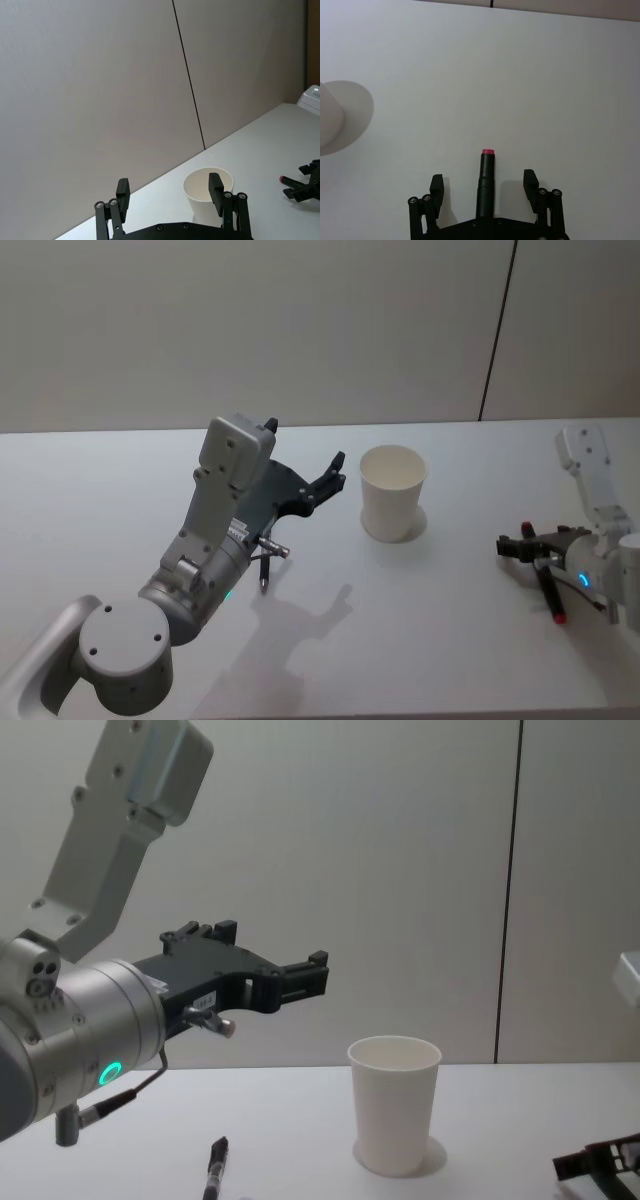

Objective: Place the pen into the pen holder.

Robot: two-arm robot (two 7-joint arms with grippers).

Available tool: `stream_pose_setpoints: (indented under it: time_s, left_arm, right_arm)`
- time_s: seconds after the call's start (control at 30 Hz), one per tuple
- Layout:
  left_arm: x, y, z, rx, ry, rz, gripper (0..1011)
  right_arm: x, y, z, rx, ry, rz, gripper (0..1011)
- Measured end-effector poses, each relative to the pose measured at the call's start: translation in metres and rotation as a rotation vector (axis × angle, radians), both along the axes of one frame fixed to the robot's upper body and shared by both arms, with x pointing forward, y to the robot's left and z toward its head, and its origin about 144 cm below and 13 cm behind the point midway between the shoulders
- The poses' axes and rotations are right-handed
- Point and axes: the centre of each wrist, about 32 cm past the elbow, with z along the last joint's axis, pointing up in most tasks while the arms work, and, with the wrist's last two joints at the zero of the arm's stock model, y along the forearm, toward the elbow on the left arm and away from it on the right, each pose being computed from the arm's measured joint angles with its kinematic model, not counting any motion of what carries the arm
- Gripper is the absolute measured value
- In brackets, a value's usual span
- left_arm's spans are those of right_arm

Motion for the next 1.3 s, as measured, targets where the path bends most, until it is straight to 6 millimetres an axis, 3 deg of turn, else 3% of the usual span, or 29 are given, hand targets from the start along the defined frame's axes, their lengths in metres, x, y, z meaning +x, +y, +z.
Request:
stream_pose_setpoints:
  time_s: [0.33,0.63,0.87,0.93,1.07,1.3]
  left_arm:
    - [0.000,0.000,0.000,0.000,0.000,0.000,1000]
    - [0.000,0.000,0.000,0.000,0.000,0.000,1000]
    - [0.000,0.000,0.000,0.000,0.000,0.000,1000]
    - [0.000,0.000,0.000,0.000,0.000,0.000,1000]
    - [0.000,0.000,0.000,0.000,0.000,0.000,999]
    - [0.000,0.000,0.000,0.000,0.000,0.000,1000]
  right_arm:
    - [0.002,0.002,-0.005,0.006,0.001,0.001,839]
    - [0.004,0.002,-0.009,0.015,0.002,-0.010,508]
    - [0.006,-0.001,-0.014,0.034,-0.003,-0.022,329]
    - [0.006,-0.001,-0.015,0.039,-0.006,-0.024,226]
    - [0.006,-0.003,-0.017,0.057,-0.019,-0.027,178]
    - [0.005,-0.006,-0.018,0.086,-0.058,-0.020,178]
